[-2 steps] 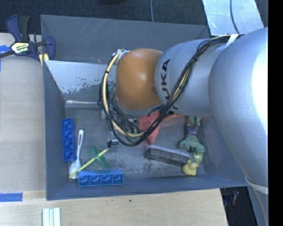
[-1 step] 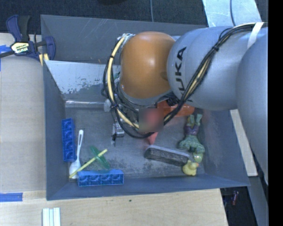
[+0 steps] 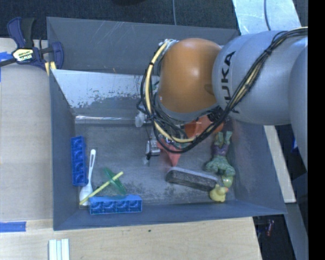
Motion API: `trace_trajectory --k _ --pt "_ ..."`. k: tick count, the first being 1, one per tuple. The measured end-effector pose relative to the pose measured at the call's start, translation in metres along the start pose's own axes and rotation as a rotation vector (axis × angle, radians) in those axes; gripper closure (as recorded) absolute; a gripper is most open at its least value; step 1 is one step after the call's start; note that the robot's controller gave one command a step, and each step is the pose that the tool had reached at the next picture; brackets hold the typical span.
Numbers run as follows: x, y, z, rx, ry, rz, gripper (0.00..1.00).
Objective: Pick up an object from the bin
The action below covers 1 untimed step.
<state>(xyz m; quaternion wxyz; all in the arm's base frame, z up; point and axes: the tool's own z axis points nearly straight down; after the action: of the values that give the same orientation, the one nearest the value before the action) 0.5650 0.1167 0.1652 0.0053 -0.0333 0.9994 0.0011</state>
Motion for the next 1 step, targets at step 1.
trace_trajectory --k 1 --pt "-0.0005 -0.0454 0.0698 0.000 0.009 -0.058 0.00"
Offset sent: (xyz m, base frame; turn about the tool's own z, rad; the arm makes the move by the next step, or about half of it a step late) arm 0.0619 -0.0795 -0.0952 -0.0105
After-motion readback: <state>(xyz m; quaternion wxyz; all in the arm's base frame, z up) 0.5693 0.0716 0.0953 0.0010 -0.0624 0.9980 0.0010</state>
